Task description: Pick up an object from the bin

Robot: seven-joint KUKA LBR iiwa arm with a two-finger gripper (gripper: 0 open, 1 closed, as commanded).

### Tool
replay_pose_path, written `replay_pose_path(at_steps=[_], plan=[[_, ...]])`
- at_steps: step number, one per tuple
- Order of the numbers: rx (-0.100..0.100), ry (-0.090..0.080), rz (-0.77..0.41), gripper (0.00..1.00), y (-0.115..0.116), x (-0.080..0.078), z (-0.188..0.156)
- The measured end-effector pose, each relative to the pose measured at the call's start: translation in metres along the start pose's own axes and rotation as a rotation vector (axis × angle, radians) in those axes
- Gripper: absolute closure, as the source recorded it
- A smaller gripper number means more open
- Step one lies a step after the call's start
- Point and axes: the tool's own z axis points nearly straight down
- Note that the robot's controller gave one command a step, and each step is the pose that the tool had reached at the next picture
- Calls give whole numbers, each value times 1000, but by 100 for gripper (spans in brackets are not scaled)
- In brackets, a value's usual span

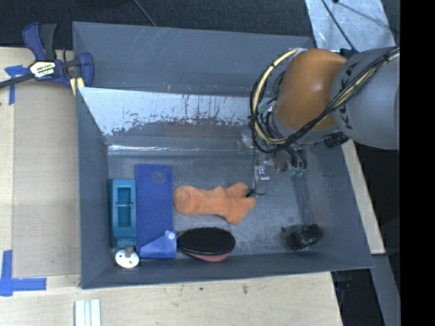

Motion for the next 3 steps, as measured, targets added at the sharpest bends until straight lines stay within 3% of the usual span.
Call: replay_pose_path(at_steps=[1,2,3], plan=[[-2,1,-80,0,41,14,29],[-1,2,-61,100,43,30,39],[-1,2,-61,100,43,30,39]])
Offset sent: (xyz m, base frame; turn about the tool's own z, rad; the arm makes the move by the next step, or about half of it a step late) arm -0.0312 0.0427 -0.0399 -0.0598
